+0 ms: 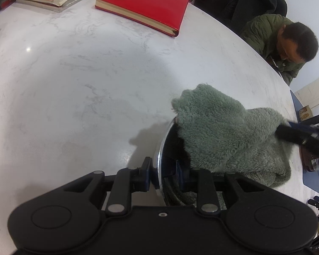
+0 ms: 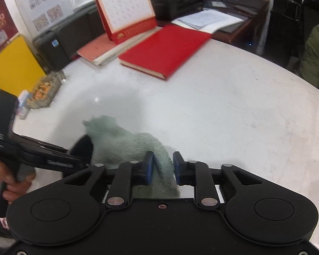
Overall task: Clean bowl
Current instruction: 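Lift the green cloth up over the bowl rim with the right gripper, then rub the cloth over the bowl's outer wall near the left gripper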
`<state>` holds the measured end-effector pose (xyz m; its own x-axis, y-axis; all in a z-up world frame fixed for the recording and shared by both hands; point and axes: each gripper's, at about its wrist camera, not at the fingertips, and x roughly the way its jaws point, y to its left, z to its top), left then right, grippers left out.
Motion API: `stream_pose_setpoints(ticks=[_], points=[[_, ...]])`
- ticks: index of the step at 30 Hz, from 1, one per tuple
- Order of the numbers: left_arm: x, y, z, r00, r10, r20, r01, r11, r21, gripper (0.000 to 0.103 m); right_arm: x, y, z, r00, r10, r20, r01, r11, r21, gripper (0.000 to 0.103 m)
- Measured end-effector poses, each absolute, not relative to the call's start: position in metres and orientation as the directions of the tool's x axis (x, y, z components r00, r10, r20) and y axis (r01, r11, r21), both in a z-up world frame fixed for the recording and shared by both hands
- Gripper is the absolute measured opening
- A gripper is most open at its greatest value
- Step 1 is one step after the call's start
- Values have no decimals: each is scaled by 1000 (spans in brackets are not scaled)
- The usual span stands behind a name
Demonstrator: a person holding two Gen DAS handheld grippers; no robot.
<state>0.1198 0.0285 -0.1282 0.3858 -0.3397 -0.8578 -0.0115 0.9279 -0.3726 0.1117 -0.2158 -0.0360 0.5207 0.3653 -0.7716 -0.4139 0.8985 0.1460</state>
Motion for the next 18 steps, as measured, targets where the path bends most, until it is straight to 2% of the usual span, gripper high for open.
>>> stream_pose_setpoints(ticks=[1, 4, 6, 11, 16, 18], points=[[120, 29, -128, 386, -341, -857, -10, 928, -373, 24, 111, -217, -33, 536, 361, -763, -407, 902, 141, 35], [119, 29, -127, 386, -341, -857, -10, 927, -374, 24, 100, -214, -17, 591, 376, -714, -427, 896, 118, 35], [119, 29, -127, 386, -341, -857, -10, 928, -373, 24, 91, -199, -12, 569, 421, -706, -498, 860, 111, 35], [120, 30, -126, 383, -342, -858, -10, 927, -375, 24, 81, -157, -31, 528, 389, -755, -607, 795, -14, 35], [121, 32, -124, 382, -344, -858, -4, 928, -373, 24, 97, -145, -61, 487, 336, -806, -601, 799, -29, 35], [122, 33, -124, 382, -344, -858, -5, 927, -374, 24, 111, -143, -71, 457, 350, -817, -586, 810, 20, 35]])
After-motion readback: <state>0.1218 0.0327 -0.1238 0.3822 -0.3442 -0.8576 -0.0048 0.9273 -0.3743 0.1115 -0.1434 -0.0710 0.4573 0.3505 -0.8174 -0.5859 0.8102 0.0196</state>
